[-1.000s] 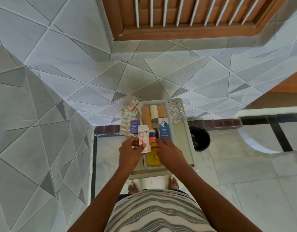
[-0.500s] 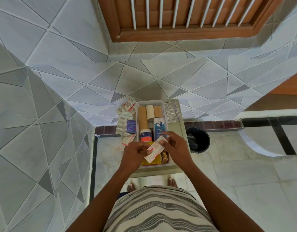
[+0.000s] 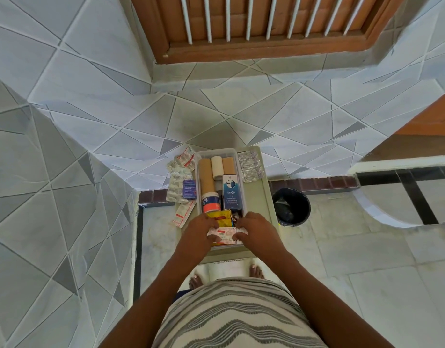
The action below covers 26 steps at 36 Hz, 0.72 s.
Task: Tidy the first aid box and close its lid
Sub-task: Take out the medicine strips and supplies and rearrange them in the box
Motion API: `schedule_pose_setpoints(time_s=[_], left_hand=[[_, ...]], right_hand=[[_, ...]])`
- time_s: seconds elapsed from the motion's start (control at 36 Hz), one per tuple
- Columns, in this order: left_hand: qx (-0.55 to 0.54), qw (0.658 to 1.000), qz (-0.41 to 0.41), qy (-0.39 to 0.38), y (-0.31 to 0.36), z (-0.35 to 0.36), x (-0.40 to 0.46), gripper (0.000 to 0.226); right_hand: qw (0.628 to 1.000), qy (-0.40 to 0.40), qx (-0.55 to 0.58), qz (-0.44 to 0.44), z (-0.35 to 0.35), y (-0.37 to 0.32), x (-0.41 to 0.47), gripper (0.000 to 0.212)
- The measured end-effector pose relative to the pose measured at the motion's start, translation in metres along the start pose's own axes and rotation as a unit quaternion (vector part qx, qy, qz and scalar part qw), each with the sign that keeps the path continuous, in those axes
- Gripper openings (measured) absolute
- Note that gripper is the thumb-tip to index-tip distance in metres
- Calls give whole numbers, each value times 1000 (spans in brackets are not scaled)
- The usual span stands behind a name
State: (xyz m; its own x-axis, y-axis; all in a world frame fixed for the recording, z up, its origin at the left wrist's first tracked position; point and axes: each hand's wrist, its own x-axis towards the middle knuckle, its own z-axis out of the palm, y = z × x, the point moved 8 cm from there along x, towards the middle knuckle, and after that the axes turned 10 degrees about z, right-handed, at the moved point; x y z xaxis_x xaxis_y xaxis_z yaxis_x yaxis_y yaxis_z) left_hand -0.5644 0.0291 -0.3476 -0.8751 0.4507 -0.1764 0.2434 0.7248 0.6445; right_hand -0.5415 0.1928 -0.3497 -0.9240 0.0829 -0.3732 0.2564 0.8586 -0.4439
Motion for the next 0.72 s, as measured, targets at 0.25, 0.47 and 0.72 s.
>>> schedule_pose_setpoints(time_s=[0.25, 0.47, 0.72], left_hand=[[136, 989, 37, -42, 13, 8, -1, 43], [152, 986, 59, -29, 11, 6, 0, 39], [8, 998, 36, 59, 1, -7, -7, 25]], right_hand=[[996, -18, -84, -36, 2, -12, 8, 33], [995, 10, -91, -47, 0, -14, 7, 35], [997, 31, -41, -58, -4, -12, 4, 38]])
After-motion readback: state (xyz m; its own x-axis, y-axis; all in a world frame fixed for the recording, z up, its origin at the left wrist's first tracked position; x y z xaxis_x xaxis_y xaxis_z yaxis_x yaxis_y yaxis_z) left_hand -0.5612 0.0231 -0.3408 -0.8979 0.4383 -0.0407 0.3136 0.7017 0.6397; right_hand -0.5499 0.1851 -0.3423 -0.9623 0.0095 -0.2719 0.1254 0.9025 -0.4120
